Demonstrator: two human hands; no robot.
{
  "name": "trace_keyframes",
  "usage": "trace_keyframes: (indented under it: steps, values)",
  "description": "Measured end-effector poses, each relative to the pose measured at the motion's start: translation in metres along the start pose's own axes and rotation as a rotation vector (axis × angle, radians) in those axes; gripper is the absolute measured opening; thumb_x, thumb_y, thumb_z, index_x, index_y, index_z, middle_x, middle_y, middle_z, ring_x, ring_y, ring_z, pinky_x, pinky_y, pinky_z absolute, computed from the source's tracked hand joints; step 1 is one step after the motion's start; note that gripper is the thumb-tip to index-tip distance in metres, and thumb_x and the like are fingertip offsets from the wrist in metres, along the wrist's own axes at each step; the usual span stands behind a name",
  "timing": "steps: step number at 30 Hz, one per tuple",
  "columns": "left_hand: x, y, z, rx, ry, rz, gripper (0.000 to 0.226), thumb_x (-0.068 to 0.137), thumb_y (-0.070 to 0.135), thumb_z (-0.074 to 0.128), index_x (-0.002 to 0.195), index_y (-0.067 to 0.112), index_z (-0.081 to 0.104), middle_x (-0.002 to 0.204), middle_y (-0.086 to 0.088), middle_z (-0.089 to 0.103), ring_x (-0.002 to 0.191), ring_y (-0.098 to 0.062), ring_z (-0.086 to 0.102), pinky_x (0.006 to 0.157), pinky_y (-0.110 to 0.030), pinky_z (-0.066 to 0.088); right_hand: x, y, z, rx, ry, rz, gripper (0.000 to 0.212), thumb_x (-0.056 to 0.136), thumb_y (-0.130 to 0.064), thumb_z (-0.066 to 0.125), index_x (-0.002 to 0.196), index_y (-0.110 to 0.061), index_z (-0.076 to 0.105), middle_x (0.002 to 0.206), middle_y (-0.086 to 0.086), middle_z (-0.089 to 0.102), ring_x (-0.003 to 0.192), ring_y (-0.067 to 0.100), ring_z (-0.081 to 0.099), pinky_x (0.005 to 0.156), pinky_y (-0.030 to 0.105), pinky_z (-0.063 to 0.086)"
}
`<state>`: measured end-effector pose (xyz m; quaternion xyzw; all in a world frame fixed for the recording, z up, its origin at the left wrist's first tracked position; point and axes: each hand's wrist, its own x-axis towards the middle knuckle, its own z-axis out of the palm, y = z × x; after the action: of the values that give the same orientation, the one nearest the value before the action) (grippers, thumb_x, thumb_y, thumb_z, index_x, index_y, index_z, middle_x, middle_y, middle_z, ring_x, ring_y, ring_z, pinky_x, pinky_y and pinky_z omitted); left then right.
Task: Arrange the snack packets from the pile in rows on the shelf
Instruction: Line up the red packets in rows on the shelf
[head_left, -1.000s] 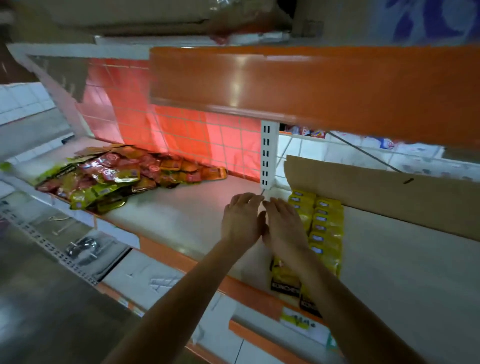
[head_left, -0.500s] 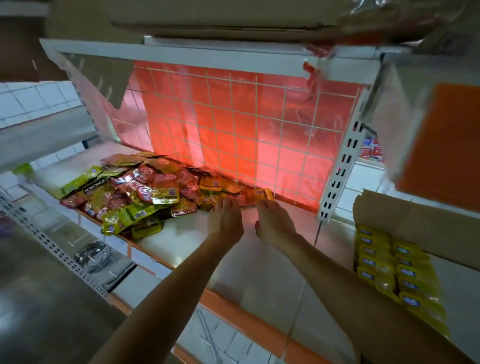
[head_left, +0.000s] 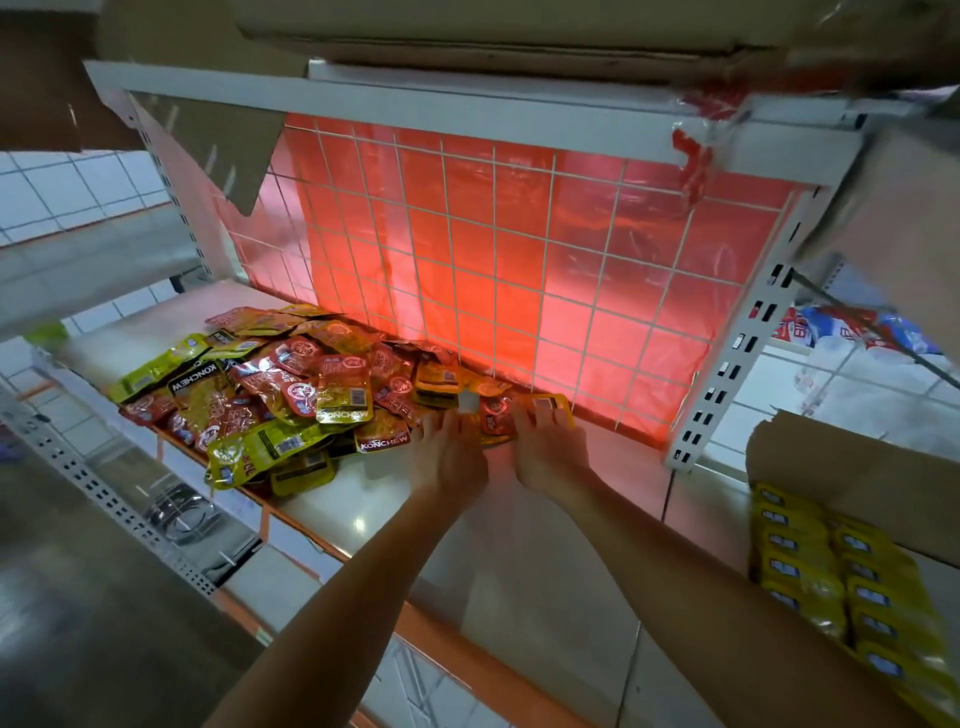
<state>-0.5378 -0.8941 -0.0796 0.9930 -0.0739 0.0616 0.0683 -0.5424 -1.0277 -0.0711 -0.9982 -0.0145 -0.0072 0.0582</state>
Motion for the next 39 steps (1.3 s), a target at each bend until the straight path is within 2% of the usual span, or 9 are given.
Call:
trace_keyframes:
  steps: [9,15,18,20,25,29,32,35,39]
  values:
    - [-0.023,0.004,-0.001,0.005,-0.034,0.009,0.044,0.087,0.044,0.052,0.117,0.012,0.056,0.126,-0.009,0.052,0.12,-0.03,0.044,0.092,-0.037,0.039,-0.011,0.009,-0.016,0.022,-0.071,-0.011,0.059,0.082,-0.019,0.061,0.135,-0.019,0.036,0.136,0.004,0.042,0.125,0.032,0.035,0.093,0.043,0.041]
    - [-0.057,0.032,-0.003,0.075,0.106,0.16,0.008,0.068,0.017,0.058,0.065,0.012,0.063,0.056,-0.005,0.061,0.055,-0.027,0.057,0.045,-0.029,0.043,-0.056,0.02,-0.022,-0.009,-0.082,-0.057,0.054,0.092,-0.025,0.048,0.142,-0.036,0.032,0.134,0.002,0.039,0.12,0.034,0.039,0.09,0.041,0.043]
    - [-0.076,0.041,-0.005,0.087,0.12,0.204,0.012,0.069,0.012,0.074,0.074,0.011,0.063,0.061,-0.006,0.064,0.058,-0.028,0.059,0.049,-0.029,0.043,-0.083,0.035,-0.016,0.057,-0.01,-0.022,0.041,0.095,-0.026,0.04,0.135,-0.035,0.043,0.127,0.001,0.047,0.114,0.032,0.04,0.085,0.038,0.043]
    - [-0.089,0.05,-0.013,0.024,0.118,0.193,0.011,0.091,0.018,0.056,0.098,0.013,0.062,0.083,-0.006,0.07,0.075,-0.028,0.064,0.061,-0.032,0.045,-0.103,0.047,-0.018,0.104,0.084,-0.008,0.035,0.097,-0.025,0.038,0.13,-0.03,0.049,0.123,0.0,0.054,0.111,0.029,0.044,0.083,0.037,0.044]
    - [-0.105,0.077,-0.033,-0.481,0.106,0.088,0.022,0.1,0.023,0.041,0.103,0.009,0.058,0.091,-0.015,0.069,0.084,-0.037,0.064,0.067,-0.034,0.045,-0.141,0.067,-0.05,0.511,0.274,0.236,0.02,0.098,-0.018,0.039,0.107,-0.007,0.053,0.104,0.016,0.063,0.098,0.035,0.056,0.075,0.038,0.042]
    - [-0.119,0.102,-0.035,-1.155,-0.114,-0.139,0.027,0.101,0.016,0.043,0.081,0.012,0.061,0.068,-0.004,0.063,0.066,-0.026,0.061,0.052,-0.029,0.05,-0.171,0.085,-0.065,0.912,0.372,0.349,0.015,0.097,-0.013,0.039,0.09,-0.01,0.052,0.082,0.006,0.059,0.077,0.023,0.057,0.066,0.035,0.044]
    - [-0.134,0.119,-0.042,-1.554,-0.285,-0.252,0.027,0.101,0.016,0.045,0.085,0.01,0.066,0.073,-0.006,0.067,0.064,-0.02,0.062,0.051,-0.026,0.049,-0.193,0.098,-0.065,1.167,0.384,0.451,0.017,0.096,-0.015,0.04,0.091,-0.022,0.055,0.082,0.004,0.06,0.072,0.015,0.057,0.065,0.034,0.046]
    - [-0.144,0.13,-0.044,-1.672,-0.429,-0.191,0.015,0.096,0.011,0.053,0.094,0.006,0.068,0.085,-0.012,0.071,0.068,-0.021,0.066,0.053,-0.029,0.053,-0.215,0.109,-0.066,1.402,0.382,0.557,0.021,0.097,-0.012,0.042,0.095,-0.026,0.057,0.095,0.005,0.065,0.081,0.013,0.062,0.074,0.041,0.053]
    - [-0.154,0.146,-0.04,-1.728,-0.543,-0.084,0.023,0.082,0.001,0.067,0.105,0.002,0.066,0.094,-0.016,0.071,0.076,-0.026,0.068,0.058,-0.033,0.055,-0.246,0.12,-0.069,1.612,0.395,0.57,0.022,0.089,-0.002,0.056,0.102,-0.019,0.062,0.086,-0.001,0.068,0.072,0.008,0.065,0.056,0.02,0.051]
